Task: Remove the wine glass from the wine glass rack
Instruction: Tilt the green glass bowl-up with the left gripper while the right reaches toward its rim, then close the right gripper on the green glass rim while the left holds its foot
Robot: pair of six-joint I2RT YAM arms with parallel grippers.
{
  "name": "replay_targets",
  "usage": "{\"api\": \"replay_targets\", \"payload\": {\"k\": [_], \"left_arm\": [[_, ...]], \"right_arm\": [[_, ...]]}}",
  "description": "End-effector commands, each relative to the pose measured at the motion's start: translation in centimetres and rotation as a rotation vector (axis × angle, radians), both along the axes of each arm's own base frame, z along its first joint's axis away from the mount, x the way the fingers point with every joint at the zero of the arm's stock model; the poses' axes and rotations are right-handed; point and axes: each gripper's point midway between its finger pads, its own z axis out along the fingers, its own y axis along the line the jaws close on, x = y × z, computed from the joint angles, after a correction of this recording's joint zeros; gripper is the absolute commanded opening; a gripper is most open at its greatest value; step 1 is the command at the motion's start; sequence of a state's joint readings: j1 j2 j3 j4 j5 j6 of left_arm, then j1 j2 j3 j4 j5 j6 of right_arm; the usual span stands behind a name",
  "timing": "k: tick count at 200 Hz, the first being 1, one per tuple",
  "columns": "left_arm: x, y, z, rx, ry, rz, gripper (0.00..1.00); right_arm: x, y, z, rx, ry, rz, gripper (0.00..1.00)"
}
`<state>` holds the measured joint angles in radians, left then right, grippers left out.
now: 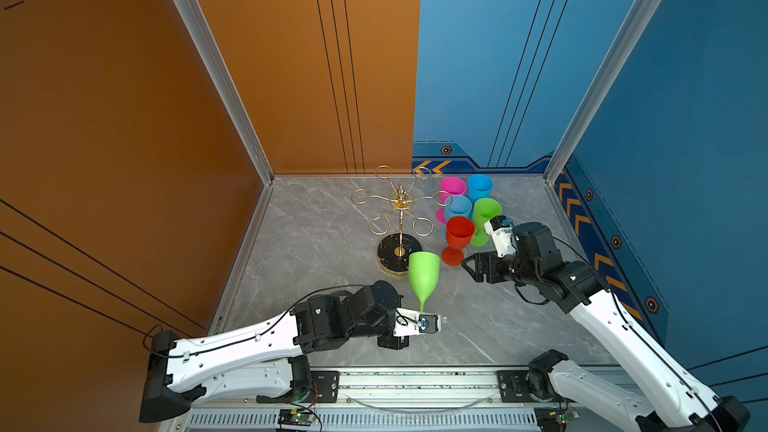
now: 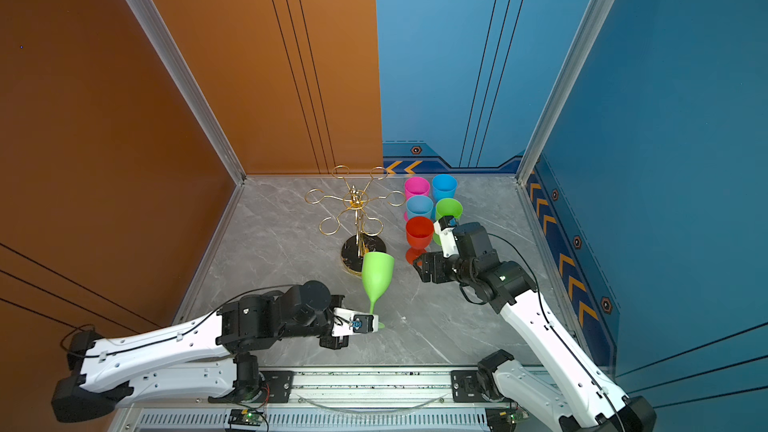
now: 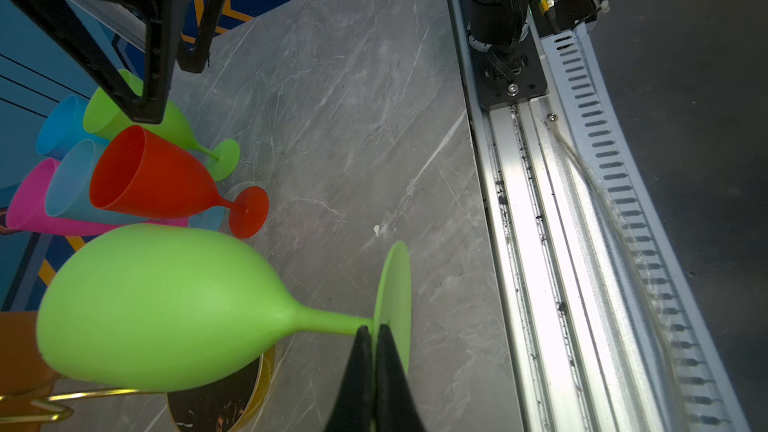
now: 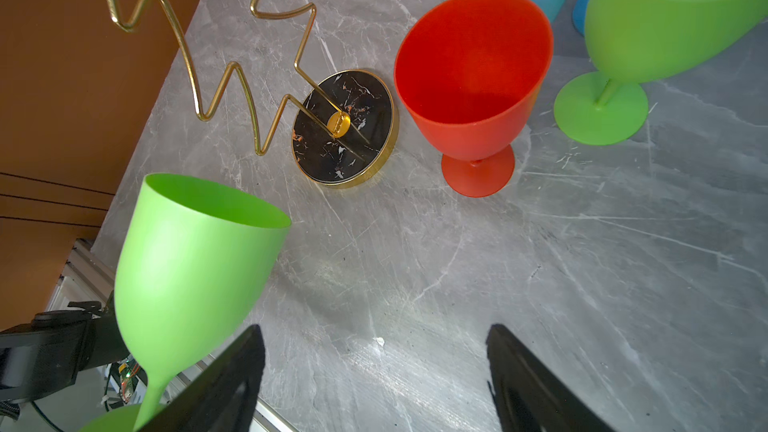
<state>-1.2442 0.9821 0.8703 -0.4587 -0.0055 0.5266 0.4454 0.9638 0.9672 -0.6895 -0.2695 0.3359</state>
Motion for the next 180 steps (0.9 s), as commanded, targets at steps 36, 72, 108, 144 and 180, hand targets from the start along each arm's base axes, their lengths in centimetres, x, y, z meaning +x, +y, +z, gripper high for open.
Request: {"api": "replay_targets", "payload": {"k": [36,72,108,144,180], "left_arm": [[1.2,-0.4,-1.2,0.096,-0.275,-0.019,0.0],[1.3,-0.4,-2.3,0.161,-0.401,-0.04,0.0],[2.0,-0.7,-2.7,0.199,-0.566,-0.038,0.0],[2.4,-1.3,-2.3,0.209,-0.709,-0.041,0.0],[2.4,-1.4,-2.6,0.232,-0.792,-0.058,0.0]], "right_arm": [[0.5,0.5,1.9,0.015,0.019,-0.005,0.8],[0.9,0.9,2.8,0.031,0.015,-0.002,0.79],[1.2,1.7,3.5,0.055,0.027,0.02,0.77],[1.4,2.4,3.8,0.072,0.048,0.047,0.75],[1.4,3.5,4.0,0.102,0.077,0.085,0.71]]}}
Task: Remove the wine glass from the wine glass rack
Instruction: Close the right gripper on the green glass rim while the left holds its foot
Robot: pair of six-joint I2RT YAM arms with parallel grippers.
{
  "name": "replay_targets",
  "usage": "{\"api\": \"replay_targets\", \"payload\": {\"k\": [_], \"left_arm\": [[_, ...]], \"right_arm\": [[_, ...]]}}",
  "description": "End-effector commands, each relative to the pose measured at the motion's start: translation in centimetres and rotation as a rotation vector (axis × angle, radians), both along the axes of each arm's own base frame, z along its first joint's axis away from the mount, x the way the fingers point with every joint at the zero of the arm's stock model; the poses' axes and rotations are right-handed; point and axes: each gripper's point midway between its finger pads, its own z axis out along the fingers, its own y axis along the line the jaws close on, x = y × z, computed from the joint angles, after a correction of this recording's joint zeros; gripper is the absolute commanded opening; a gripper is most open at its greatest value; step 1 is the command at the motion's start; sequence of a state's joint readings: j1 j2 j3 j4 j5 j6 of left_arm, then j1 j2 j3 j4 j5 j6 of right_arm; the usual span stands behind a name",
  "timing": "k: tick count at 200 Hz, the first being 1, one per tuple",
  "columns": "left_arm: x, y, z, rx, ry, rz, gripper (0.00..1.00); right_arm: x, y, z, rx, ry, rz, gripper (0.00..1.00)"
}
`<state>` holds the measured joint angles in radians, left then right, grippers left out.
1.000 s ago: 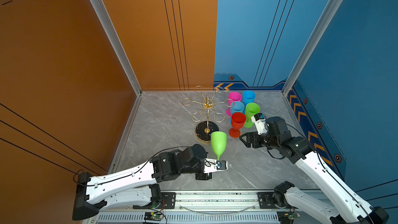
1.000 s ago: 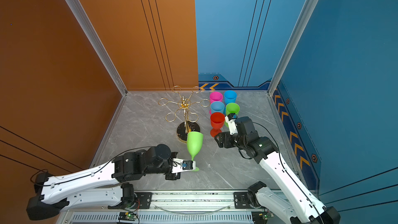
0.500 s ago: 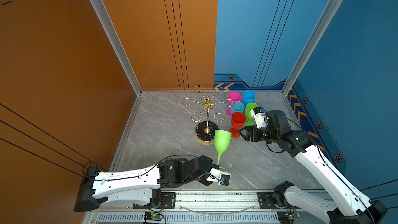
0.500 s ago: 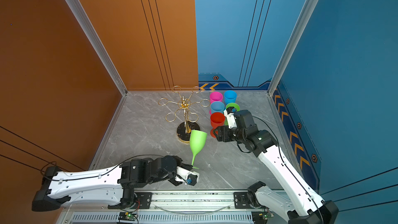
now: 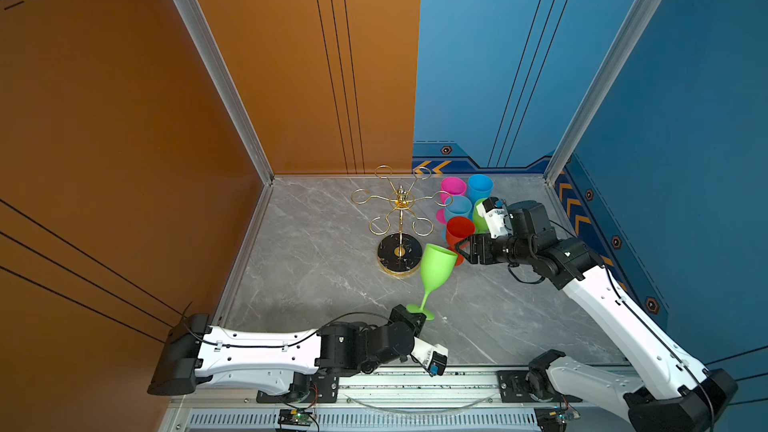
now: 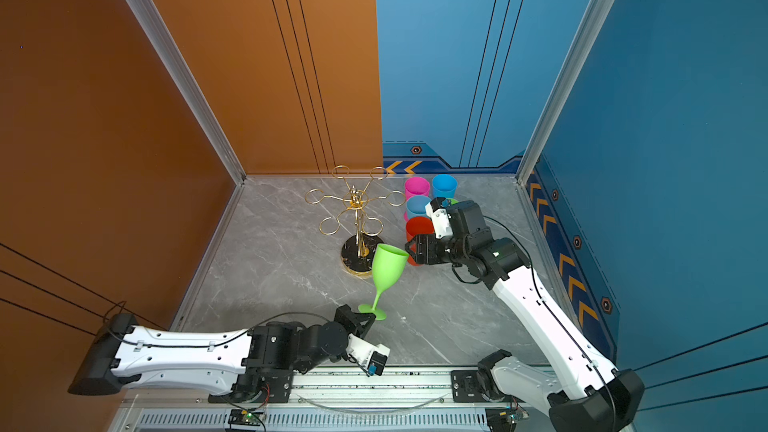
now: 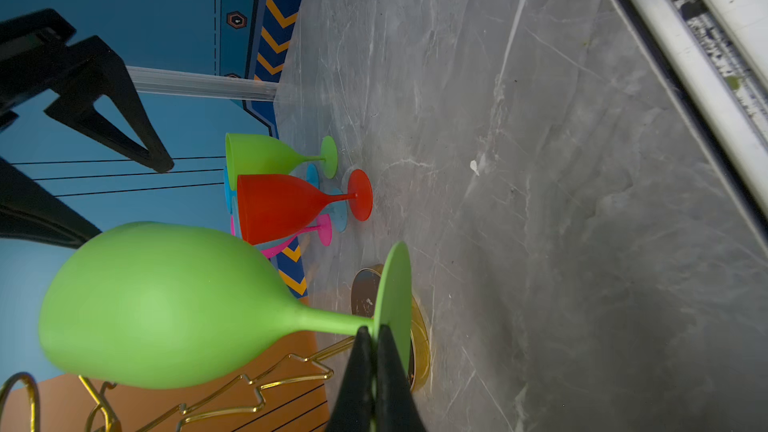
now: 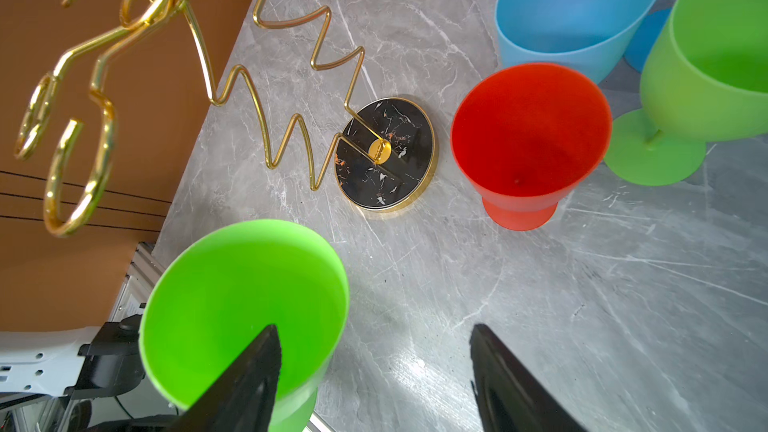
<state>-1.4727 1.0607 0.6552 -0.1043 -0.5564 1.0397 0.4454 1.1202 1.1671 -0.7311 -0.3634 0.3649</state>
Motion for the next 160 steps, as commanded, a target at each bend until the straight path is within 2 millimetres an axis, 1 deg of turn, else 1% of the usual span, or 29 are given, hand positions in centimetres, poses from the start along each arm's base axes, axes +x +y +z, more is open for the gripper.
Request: {"api": "replay_targets", "payload": {"k": [1,41,79,113,116,121,160], "left_arm": [[0.5,-0.4,1.1,-0.01,-0.109,0.002,0.0],[0.6,-0.3,0.9,0.005,-0.15,0.003,0.0],[0.9,-0.2,0.5,0.038,-0.188,0.014,0.0],[0.8,-0.3,0.4,0.053,-0.212,0.009,0.0],[1.2,0.0,0.6,0.057,-0.228,0.036,0.0],[1.3,0.0,0.6,0.062,-0.234,0.04,0.0],[1.3,0.1,0.6,0.066,-0.24,0.043,0.0]], "right_arm": [[-0.6,0.8,0.5,0.029,0.034,0.037,0.71],[-0.7,1.4,0.7,0.048,0.051,0.058,0.67],[-0.8,1.8,0.5,0.064,0.074,0.079,0.6],[-0.9,2.1,0.2,0.072,0.1,0.094,0.51],[-0.9,2.2,0.2,0.072,0.103,0.096,0.5],[-0.9,2.2,0.2,0.072,0.106,0.098,0.48],[-1.0,2.3,0.1,0.073,0.118,0.107,0.36]]}}
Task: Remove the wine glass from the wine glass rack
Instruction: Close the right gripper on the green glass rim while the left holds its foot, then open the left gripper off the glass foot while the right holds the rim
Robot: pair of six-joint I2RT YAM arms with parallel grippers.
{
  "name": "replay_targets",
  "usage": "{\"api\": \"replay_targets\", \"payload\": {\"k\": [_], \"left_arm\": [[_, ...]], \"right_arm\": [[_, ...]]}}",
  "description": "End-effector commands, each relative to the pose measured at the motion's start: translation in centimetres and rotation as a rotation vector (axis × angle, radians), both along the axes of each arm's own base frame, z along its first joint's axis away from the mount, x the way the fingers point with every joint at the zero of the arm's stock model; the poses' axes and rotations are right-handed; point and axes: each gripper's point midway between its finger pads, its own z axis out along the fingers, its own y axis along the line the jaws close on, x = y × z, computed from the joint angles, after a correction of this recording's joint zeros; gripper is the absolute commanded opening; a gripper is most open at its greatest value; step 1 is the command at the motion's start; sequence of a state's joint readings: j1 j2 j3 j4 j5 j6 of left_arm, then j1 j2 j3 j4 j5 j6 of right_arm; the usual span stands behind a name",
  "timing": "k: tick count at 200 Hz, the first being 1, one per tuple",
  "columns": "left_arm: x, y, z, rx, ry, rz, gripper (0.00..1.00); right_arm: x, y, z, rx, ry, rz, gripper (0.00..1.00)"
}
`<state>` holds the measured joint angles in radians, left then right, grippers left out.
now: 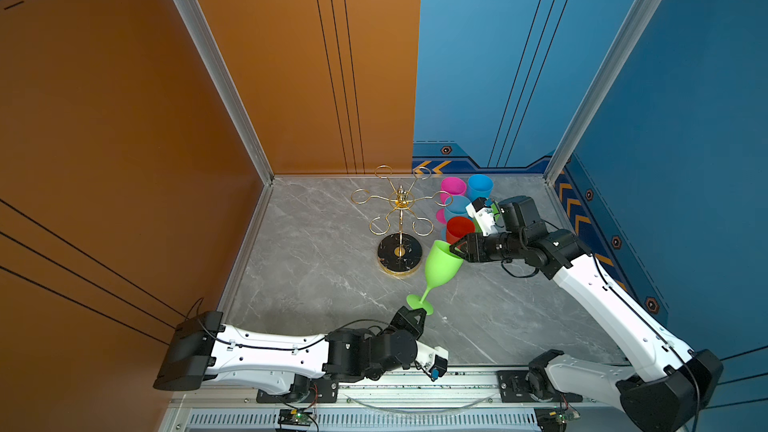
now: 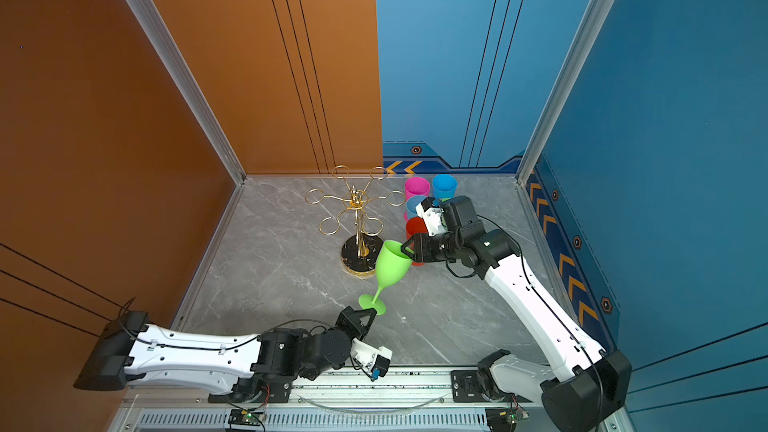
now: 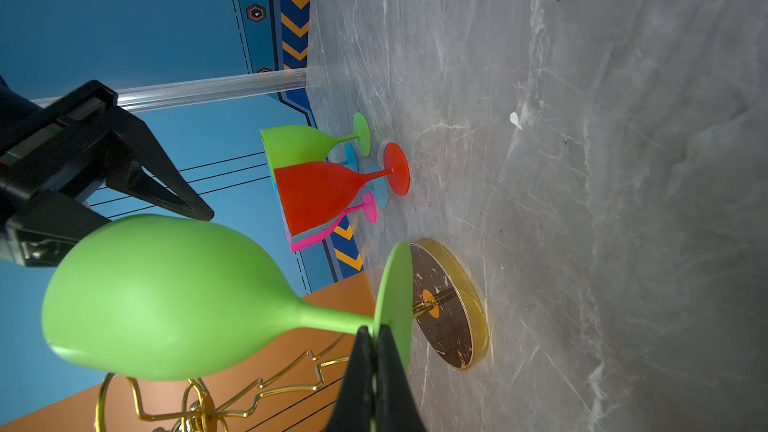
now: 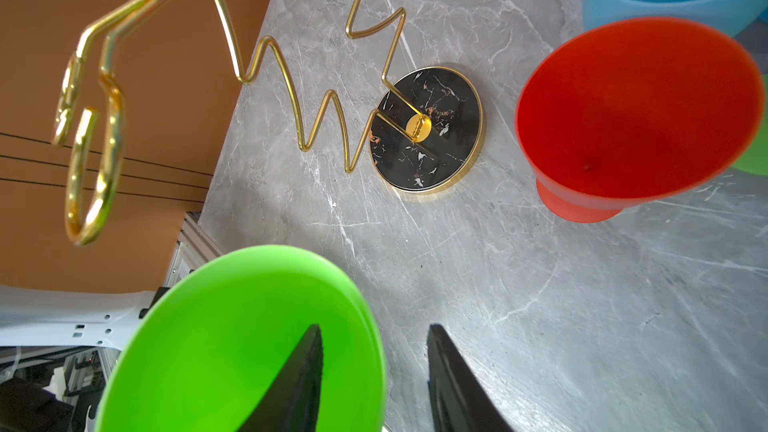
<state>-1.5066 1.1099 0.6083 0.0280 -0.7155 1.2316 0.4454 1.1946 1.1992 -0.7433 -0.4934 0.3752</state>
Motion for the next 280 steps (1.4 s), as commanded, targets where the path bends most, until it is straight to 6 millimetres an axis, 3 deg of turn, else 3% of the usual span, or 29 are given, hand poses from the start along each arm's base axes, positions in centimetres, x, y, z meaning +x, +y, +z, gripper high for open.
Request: {"api": "replay_targets", "payload": {"k": [1,120,185,280], "left_arm": [[0.18,0.02,0.79,-0.031,-0.033,0.024,0.0],[0.47,0.57,0.53,0.002,-0.067,0.041,0.0],[0.44,0.56,0.13,0.015,-0.068,0.04,0.0],[0.01,0.67,-0.12,-0.016,-0.033,0.028,0.26]], "right_arm": [[-0.66,0.23,0.64,0.01,0.022,0.022,0.36],[-0.93,0.42,0.24,0.012,0.054,0.047,0.12],[-1.08,0.28,0.3,0.006,0.051,0.047,0.05],[-0.89,-0.16,0.47,-0.017,0.022,0.037,0.0]]}}
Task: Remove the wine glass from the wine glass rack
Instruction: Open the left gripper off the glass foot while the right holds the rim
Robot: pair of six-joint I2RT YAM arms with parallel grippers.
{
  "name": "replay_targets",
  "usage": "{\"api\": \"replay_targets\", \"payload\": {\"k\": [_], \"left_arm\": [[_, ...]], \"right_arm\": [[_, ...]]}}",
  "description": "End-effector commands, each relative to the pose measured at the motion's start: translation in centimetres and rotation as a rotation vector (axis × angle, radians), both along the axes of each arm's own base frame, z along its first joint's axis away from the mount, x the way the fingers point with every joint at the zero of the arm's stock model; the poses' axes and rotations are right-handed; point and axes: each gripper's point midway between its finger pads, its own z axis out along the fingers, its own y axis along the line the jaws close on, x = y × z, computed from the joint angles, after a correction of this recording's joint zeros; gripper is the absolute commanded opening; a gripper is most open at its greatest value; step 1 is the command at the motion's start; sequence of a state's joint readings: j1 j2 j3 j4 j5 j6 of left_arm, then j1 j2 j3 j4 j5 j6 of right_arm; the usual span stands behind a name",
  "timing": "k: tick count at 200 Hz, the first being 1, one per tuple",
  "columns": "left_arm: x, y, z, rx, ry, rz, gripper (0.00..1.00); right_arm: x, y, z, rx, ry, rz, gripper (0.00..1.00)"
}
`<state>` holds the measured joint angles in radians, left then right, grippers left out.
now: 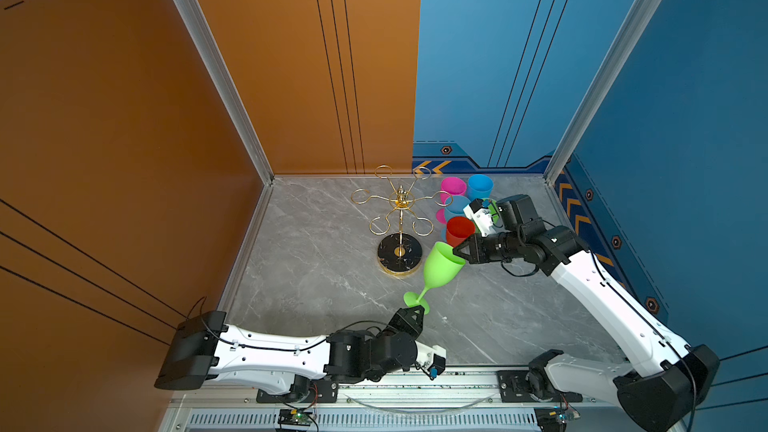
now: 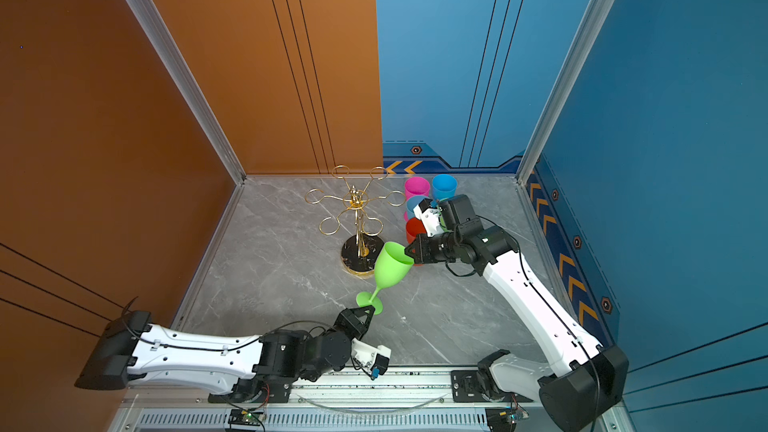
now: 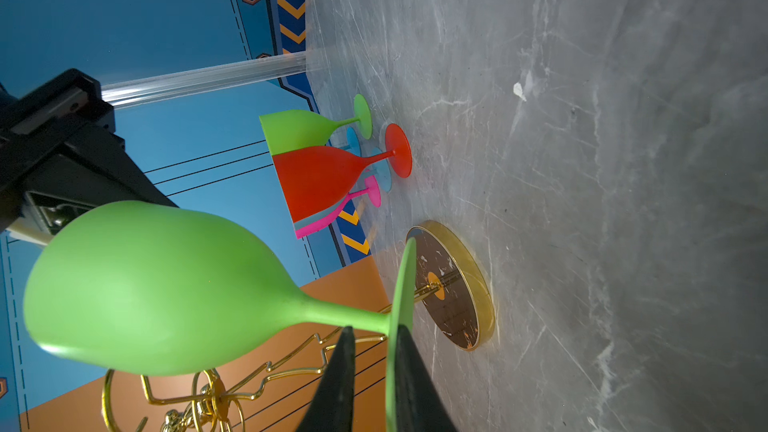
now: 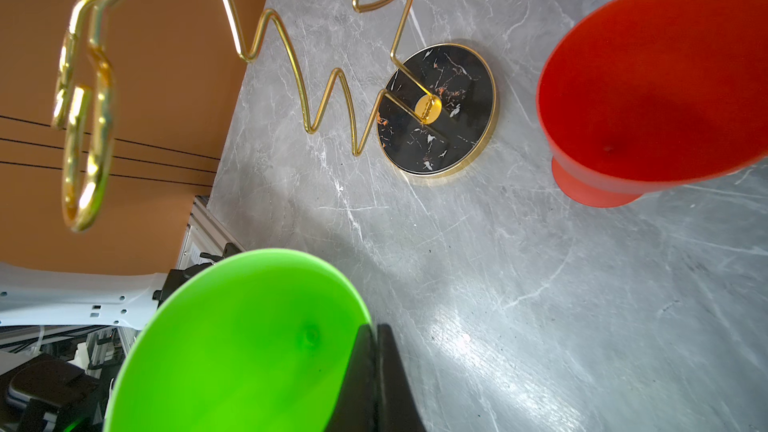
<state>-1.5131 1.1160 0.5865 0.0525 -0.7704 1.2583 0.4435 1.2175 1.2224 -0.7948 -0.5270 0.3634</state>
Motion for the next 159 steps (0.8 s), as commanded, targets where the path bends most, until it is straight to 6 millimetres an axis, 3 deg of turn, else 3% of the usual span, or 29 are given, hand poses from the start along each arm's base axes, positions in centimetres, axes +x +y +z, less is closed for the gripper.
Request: {"api": "replay_targets", "payload": {"k": [1,92,137,159], "left_arm": [[-0.4,0.1,0.2,-0.041,0.012,-0.001,0.26],[-1.9,-0.7,1.1,-0.228,0.188,-0.024,0.56],[-2.1,-0.8,1.6,-0.378,0.315,0.037,0.75],[-1.7,-0.4,2.3,-0.454,0.346,0.086,0.79]], "right_arm": [[-0.3,-0.4,0.8,-0.013,-0.027,0.009,0.0],[0.3,-2.0,1.9,-0.081,-0.141,-0.035,0.0],[0.6,-3.2,2.0,-0.136,-0.194,-0.063,0.0],[0.7,-3.7,1.9,-0.16,-0.212,-0.076,0.0]]}}
